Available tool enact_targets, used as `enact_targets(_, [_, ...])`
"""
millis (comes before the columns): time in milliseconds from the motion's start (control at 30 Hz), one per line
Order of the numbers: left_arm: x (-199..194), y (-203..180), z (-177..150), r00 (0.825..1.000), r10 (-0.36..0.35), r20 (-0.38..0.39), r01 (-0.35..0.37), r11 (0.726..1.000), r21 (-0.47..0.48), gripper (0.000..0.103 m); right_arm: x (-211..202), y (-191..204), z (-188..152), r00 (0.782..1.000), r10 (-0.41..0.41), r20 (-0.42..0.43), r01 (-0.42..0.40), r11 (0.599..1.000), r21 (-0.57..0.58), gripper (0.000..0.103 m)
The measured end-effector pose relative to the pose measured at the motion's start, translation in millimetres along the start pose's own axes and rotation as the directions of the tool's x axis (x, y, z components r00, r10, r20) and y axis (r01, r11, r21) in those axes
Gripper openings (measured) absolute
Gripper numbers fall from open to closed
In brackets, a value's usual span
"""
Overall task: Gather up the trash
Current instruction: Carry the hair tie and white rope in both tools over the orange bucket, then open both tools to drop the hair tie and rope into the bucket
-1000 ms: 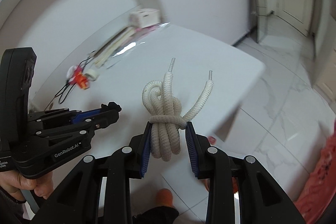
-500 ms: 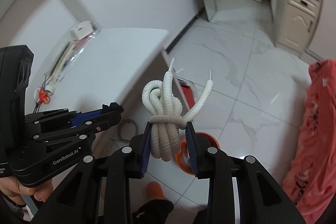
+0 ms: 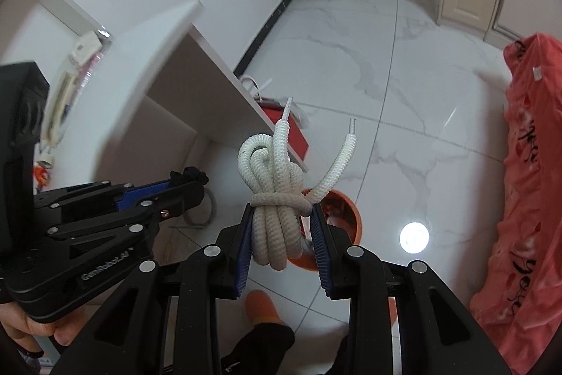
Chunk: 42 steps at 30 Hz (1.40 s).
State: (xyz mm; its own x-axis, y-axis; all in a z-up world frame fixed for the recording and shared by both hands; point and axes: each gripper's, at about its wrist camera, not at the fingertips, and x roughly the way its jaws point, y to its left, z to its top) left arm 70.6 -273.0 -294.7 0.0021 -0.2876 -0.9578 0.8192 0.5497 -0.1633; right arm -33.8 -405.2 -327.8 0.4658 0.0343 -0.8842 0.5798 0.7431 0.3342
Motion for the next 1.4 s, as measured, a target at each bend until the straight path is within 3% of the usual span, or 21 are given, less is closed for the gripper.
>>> enact_targets(400, [82, 12, 0, 0.992, -0.001, -0.124, -0.004, 0.999, -0.037, 0.019, 105, -26, -15, 0.991, -0.022, -0.134, 0.027, 0.999, 0.036, 0.032])
enact_targets(667, [116, 18, -9, 0.983, 0.013, -0.184, -0.017, 1.000, -0.017, 0.022, 143, -36, -23, 0.982, -0.016, -0.188, 0.024, 0.999, 0.038, 0.032])
enact_targets(1033, [131, 25, -9, 0.977, 0.058, -0.206, -0.059, 0.998, 0.003, 0.036, 167, -36, -18, 0.975, -0.020, -0.222, 0.025, 0.999, 0.023, 0.035])
enact_targets(1100, [132, 28, -8, 0.977, 0.069, -0.201, -0.070, 0.998, 0.005, 0.042, 168, -37, -17, 0.975, -0.019, -0.222, 0.025, 0.999, 0.026, 0.035])
enact_targets(1400, [132, 29, -5, 0.977, 0.085, -0.194, -0.085, 0.996, 0.010, 0.055, 160, -41, -16, 0.978, -0.025, -0.208, 0.033, 0.999, 0.032, 0.036])
